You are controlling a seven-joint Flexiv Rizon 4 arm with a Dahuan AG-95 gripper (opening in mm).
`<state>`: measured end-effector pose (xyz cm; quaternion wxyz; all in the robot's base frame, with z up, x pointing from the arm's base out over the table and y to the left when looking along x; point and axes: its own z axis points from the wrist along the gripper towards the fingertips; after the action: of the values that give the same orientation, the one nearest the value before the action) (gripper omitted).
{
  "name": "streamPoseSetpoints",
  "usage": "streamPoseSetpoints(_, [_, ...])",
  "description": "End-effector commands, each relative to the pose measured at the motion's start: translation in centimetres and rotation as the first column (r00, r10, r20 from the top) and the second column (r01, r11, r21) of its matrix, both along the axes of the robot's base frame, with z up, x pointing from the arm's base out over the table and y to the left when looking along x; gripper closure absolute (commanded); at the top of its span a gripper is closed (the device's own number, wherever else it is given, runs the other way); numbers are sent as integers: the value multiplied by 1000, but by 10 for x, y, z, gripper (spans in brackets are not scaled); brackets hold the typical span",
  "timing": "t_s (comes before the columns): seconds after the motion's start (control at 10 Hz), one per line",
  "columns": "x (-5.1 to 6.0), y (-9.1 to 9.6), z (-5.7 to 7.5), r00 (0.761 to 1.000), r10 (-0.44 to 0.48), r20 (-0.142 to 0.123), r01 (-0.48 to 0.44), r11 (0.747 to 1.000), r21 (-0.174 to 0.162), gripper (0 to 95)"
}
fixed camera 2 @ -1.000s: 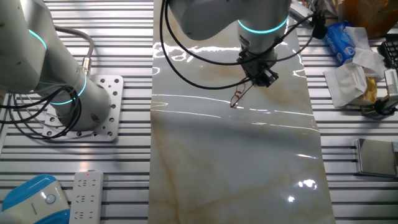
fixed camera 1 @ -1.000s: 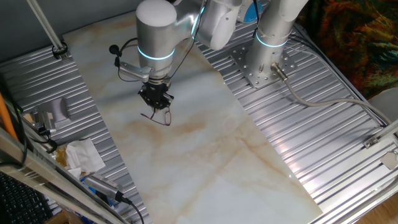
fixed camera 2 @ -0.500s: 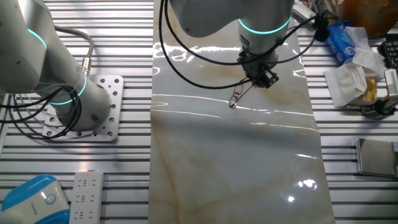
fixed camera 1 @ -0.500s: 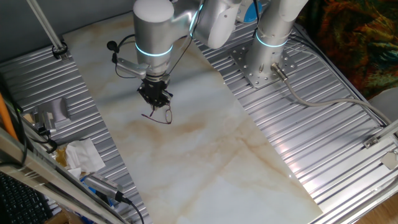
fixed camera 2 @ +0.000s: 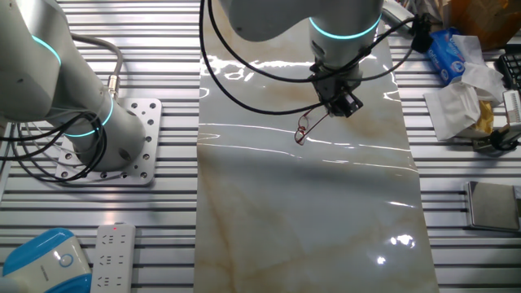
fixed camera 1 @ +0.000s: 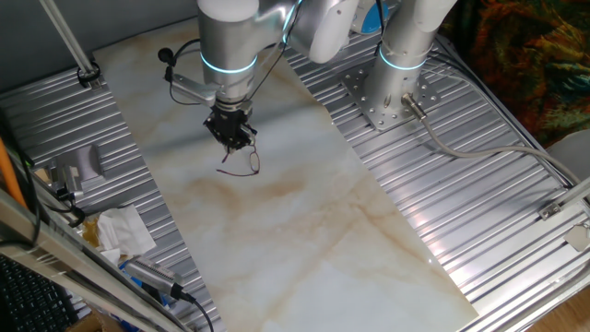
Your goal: Unfold the leg of the glasses (with one hand)
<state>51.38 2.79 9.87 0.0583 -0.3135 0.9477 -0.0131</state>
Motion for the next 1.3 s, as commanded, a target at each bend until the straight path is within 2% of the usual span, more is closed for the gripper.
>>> streamPoseSetpoints(0.1, [0, -1, 0, 1000, -11, 5, 11, 1000, -3, 950])
streamPoseSetpoints(0.6, [-1, -2, 1, 998, -54, -12, 54, 998, -11, 950])
streamPoseSetpoints(1.1, [-1, -2, 1, 998, -55, -24, 54, 998, -35, 950])
streamPoseSetpoints(1.3, [-4, -4, 5, 998, -53, -24, 52, 998, -38, 950])
